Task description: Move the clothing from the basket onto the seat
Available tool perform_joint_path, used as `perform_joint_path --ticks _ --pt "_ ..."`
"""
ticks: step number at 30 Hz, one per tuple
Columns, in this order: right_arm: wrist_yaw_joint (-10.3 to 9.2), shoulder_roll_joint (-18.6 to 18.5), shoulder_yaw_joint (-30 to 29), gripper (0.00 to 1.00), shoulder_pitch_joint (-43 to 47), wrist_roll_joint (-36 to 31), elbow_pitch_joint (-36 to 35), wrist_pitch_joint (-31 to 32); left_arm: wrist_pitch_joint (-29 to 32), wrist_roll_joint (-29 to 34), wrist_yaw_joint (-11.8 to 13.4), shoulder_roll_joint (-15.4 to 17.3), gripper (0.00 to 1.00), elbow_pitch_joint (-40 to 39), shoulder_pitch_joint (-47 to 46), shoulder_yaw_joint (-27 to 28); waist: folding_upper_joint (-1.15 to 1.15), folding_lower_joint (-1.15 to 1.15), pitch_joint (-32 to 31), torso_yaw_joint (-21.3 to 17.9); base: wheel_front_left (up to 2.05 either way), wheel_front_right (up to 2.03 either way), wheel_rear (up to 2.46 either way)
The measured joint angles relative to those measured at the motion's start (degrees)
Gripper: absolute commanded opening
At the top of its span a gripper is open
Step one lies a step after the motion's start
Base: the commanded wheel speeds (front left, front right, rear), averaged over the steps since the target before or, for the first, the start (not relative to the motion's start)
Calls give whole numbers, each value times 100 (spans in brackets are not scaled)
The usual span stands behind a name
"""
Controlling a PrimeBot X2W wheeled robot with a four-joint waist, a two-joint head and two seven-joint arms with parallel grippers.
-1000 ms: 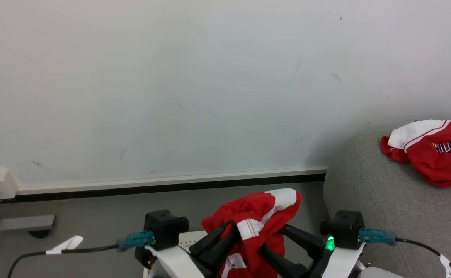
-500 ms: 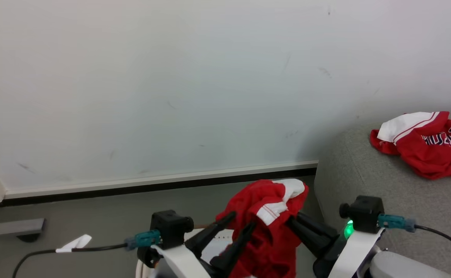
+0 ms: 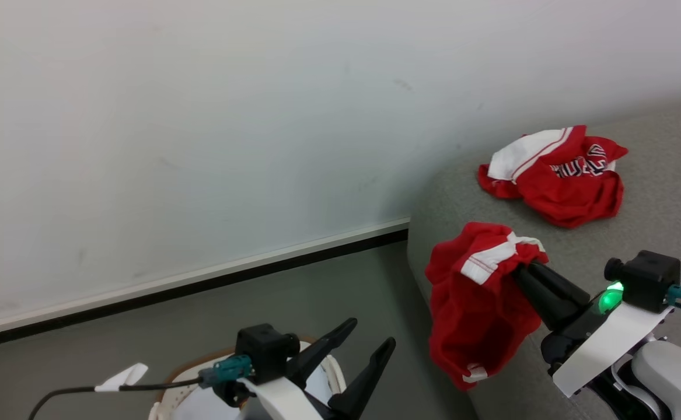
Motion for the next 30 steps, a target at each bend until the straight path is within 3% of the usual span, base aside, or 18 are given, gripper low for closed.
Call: perform_joint_path --ticks 8,14,21,25,30 --pt "0 -154 -645 0 327 -298 -81 0 -88 122 -1 -65 100 47 -135 -75 0 0 181 -685 0 0 0" --pt "0 -78 -1538 0 372 -761 248 0 -21 240 -4 -4 100 -87 -455 -89 0 0 580 -823 0 0 0" --pt "0 385 -3403 0 -406 -1683 703 0 158 555 -88 291 100 -372 -1368 35 0 1 1566 -649 0 0 0" --pt "0 377 -4660 0 -1299 -2247 1182 176 167 658 -130 438 100 -510 -1856 168 0 1 2227 -455 0 0 0" --pt "0 186 -6170 0 -2694 -2974 1788 835 149 669 -138 637 100 -684 -2220 399 0 2 3067 -159 0 0 0"
